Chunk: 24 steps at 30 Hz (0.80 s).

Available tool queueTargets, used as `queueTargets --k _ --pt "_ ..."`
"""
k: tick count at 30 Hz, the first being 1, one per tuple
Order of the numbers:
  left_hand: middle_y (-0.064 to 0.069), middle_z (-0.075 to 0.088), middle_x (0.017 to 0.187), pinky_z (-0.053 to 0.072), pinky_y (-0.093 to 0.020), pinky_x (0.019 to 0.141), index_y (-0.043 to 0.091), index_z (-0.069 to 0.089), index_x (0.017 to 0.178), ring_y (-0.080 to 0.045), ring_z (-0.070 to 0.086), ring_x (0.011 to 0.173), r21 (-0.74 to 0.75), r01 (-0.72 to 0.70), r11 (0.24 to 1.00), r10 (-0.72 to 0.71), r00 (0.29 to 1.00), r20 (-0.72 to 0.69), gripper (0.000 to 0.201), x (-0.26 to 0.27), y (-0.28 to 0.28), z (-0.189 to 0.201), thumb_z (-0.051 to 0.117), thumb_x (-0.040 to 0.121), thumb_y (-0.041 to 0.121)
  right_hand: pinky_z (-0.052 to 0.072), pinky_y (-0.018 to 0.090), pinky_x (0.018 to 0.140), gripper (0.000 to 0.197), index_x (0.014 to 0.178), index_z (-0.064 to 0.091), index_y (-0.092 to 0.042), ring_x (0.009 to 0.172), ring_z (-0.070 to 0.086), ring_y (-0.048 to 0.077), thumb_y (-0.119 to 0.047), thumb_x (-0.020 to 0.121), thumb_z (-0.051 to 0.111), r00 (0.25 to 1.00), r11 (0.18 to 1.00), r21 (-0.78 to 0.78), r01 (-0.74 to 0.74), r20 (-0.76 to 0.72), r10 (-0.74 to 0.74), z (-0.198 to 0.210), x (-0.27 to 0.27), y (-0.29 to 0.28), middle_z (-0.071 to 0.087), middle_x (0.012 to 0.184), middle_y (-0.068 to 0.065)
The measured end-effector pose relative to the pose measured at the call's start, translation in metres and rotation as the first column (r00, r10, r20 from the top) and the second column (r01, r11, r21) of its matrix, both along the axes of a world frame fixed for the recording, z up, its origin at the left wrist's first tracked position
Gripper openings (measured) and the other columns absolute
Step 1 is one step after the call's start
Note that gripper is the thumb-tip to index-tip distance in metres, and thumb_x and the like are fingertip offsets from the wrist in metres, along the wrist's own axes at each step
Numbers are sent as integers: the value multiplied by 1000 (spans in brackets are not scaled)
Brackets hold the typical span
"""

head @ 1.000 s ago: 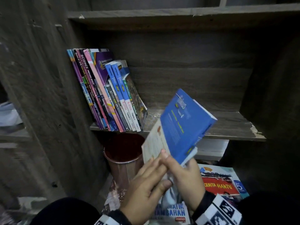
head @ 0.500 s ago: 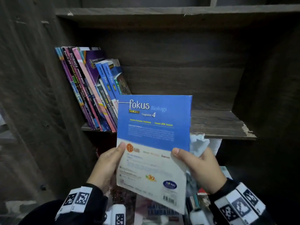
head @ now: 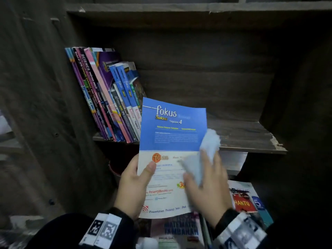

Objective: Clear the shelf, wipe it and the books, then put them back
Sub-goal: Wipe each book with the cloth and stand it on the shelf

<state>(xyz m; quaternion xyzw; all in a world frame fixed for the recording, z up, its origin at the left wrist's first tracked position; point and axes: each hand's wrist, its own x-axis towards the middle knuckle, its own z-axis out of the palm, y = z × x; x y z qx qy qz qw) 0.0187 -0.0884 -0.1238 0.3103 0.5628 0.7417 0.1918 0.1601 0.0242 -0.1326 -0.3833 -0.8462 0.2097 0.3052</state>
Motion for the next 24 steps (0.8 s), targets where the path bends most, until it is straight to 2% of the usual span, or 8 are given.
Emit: queueTargets --k 2,6,11,13,16,20,22,24 --pt "-5 74 99 57 -33 70 15 63 110 -20 71 87 39 -46 998 45 999 14 20 1 0 1 48 98 17 17 38 116 72 150 24 -31 143 18 28 -63 85 24 967 965 160 -210 179 181 -13 -4 -29 9 160 6" --pt "-11 73 101 58 -28 73 8 62 111 -20 69 89 83 17 996 -26 994 106 25 6 -4 -3 41 100 15 46 38 97 47 141 36 -38 130 44 22 -51 99 21 850 731 434 -527 258 459 -29 -13 -35 39 151 -1" --pt "-3 73 106 54 -28 78 16 65 115 -18 69 96 18 120 993 -118 988 -99 33 20 -6 -17 52 87 30 11 27 114 51 146 19 -45 143 10 5 -57 96 19 987 963 249 -106 -91 133 -11 -15 25 12 155 -11" --pt "-1 73 105 52 -23 75 19 66 112 -13 68 94 8 166 986 -164 979 -124 31 25 -5 -19 51 86 29 10 33 119 51 145 17 -47 146 0 5 -55 95 18 990 993 119 14 -140 3 -13 -15 28 7 160 -7" --pt "1 73 107 52 -22 80 25 68 112 -11 67 97 -13 170 985 -171 975 -144 30 26 -6 -21 53 87 28 2 30 119 49 146 8 -49 146 -11 5 -56 97 10 973 955 212 -206 -61 223 -23 -20 -7 -4 161 -7" --pt "2 71 113 52 -33 92 26 66 118 -17 66 107 -34 173 984 -176 975 -136 35 18 -10 -19 55 84 30 8 29 117 52 151 2 -43 148 4 12 -50 101 15 915 848 363 -386 35 402 -28 -22 -8 10 160 1" --pt "-3 72 109 54 -42 88 32 67 114 -24 68 101 -25 205 978 -206 972 -111 32 17 -13 -17 56 84 32 15 32 116 51 151 7 -40 146 13 13 -47 101 17 952 888 375 -267 -41 303 -22 -24 20 19 159 2" --pt "-4 73 106 55 -43 84 32 67 112 -25 69 98 -28 238 971 -239 967 -90 30 19 -15 -14 57 83 33 20 33 116 51 151 16 -32 146 16 14 -42 101 21 977 979 191 -73 -182 108 -15 -21 43 19 159 1"
